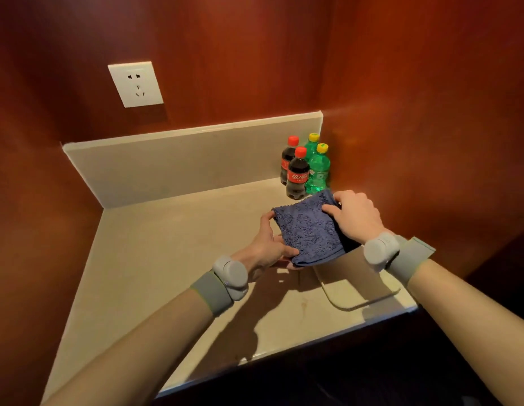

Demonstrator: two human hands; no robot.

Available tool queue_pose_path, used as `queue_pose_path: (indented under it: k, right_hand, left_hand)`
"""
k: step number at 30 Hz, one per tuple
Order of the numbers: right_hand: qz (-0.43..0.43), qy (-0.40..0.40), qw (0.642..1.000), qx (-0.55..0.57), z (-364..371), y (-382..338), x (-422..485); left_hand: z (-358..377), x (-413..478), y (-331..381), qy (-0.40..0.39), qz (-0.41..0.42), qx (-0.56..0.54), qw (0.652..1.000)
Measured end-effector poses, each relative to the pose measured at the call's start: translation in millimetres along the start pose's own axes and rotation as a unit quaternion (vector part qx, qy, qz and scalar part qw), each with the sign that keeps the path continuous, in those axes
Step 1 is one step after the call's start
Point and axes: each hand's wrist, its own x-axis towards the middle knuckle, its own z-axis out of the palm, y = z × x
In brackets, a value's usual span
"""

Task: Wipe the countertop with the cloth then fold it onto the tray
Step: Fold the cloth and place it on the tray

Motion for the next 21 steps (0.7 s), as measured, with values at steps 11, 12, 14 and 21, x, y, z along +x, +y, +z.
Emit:
queue_pose_path:
  k: [11, 12, 14, 21]
  right_hand:
    - [-0.037, -0.046, 0.984, -0.171, 6, 34, -19]
    - [-0.038, -0.042, 0.983, -0.177, 9, 35, -20]
    - [-0.037, -0.036, 0.982, -0.182, 12, 38, -21]
    - [-0.026, -0.032, 0.985, -0.169, 16, 47, -14]
  left_hand:
    - [63, 29, -33, 0.007, -0.026, 0.062, 0.998]
    - [65, 30, -34, 0.008, -0.022, 0.069, 0.997]
    - [68, 34, -35, 0.01, -0.023, 0.079, 0.997]
    - [71, 37, -35, 0.034, -0.033, 0.163, 0.985]
